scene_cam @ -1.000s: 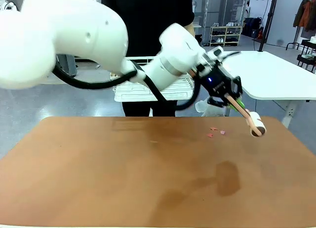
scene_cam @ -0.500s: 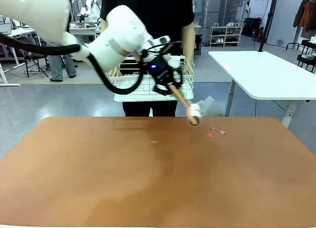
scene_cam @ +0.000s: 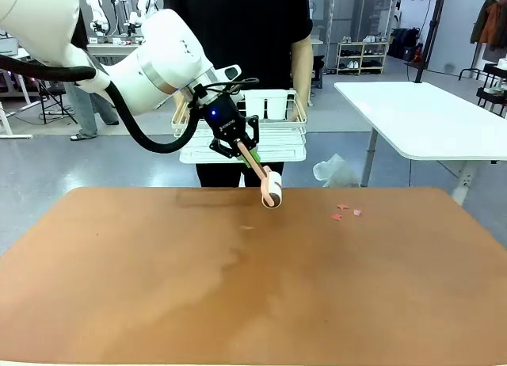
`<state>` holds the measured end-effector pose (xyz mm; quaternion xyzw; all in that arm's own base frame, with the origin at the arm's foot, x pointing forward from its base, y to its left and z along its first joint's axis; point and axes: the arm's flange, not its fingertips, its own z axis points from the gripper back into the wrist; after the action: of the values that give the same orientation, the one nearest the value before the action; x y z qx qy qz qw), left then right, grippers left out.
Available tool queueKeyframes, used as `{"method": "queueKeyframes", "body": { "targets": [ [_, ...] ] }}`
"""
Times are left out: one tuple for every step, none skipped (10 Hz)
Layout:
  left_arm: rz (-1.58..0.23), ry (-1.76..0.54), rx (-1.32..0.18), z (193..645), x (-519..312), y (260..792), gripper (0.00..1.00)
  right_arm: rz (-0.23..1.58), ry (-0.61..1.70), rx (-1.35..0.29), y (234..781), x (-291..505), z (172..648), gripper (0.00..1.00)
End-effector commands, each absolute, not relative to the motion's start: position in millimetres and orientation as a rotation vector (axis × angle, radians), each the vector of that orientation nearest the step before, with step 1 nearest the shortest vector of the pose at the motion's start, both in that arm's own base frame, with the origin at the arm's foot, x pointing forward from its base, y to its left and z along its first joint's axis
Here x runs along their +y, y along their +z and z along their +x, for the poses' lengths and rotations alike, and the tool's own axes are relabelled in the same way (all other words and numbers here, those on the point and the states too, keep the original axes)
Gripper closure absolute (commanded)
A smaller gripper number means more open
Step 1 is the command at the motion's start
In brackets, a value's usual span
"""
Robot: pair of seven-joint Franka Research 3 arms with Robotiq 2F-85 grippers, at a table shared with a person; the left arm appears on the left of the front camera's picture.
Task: Clean the table.
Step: Clean the table with the Lint Roller when the human lifts the Dish drying rack.
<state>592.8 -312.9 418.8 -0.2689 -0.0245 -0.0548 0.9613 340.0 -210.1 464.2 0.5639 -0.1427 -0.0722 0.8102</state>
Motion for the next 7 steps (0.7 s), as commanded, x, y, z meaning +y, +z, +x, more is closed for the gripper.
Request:
{"method": "queueKeyframes", "body": {
  "targets": [
    [-0.479, -0.075, -0.062, 627.3, -328.2, 410.2, 0.79, 1.214, -0.136, -0.323, 465.6, -208.9, 337.4, 0.0],
    [-0.491, -0.055, -0.045, 638.0, -335.3, 404.0, 0.79, 1.214, -0.136, -0.323, 465.6, -208.9, 337.4, 0.0],
    [-0.486, -0.065, -0.022, 645.4, -341.2, 397.1, 0.79, 1.214, -0.136, -0.323, 465.6, -208.9, 337.4, 0.0],
    [-0.475, -0.061, -0.001, 652.1, -346.2, 390.1, 0.79, 1.214, -0.136, -0.323, 465.6, -208.9, 337.4, 0.0],
    [-0.465, -0.049, 0.0, 654.9, -349.8, 385.2, 0.79, 1.214, -0.136, -0.323, 465.6, -208.9, 337.4, 0.0],
    [-0.456, -0.041, -0.003, 657.3, -353.8, 380.2, 0.79, 1.214, -0.136, -0.323, 465.6, -208.9, 337.4, 0.0],
    [-0.459, -0.048, 0.005, 657.8, -357.5, 376.0, 0.79, 1.214, -0.136, -0.323, 465.6, -208.9, 337.4, 0.0]
  ]
}}
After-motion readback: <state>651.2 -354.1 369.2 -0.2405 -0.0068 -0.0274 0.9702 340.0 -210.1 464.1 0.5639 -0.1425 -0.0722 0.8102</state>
